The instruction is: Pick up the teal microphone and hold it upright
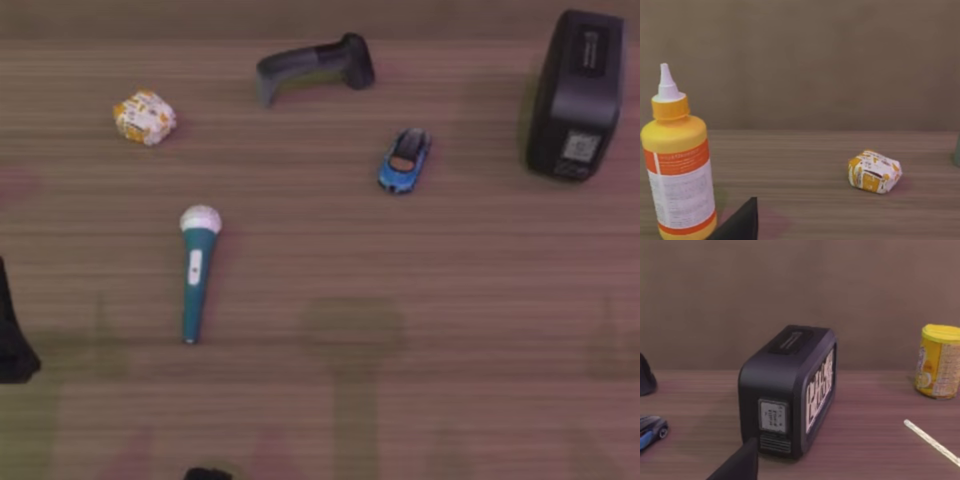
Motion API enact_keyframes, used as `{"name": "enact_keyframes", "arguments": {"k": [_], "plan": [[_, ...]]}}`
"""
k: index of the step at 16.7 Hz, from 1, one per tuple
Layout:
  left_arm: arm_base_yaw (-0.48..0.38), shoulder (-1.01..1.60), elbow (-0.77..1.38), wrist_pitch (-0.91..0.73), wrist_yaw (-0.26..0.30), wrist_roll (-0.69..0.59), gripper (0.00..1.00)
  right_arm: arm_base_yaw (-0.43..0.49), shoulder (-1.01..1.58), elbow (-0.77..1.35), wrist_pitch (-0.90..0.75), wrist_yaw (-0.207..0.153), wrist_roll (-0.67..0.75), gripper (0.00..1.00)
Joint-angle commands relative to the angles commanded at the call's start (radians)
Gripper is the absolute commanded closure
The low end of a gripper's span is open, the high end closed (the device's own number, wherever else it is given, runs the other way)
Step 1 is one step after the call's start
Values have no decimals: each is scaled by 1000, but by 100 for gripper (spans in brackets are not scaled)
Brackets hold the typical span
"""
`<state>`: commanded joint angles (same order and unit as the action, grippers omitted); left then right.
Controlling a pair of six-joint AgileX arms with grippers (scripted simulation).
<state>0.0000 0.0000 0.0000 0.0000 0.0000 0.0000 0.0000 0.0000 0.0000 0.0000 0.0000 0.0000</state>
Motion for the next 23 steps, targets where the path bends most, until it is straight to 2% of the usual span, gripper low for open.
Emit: {"name": "enact_keyframes", "arguments": {"k": [4,8,23], "plan": [[-11,31,26,-23,0,-7,0,0,0,0,0,0,0,0],[-65,221,173,-148,-5,-50,0,0,0,0,0,0,0,0],[-371,1587,1112,-797,-28,-344,0,0,0,0,0,0,0,0]]}}
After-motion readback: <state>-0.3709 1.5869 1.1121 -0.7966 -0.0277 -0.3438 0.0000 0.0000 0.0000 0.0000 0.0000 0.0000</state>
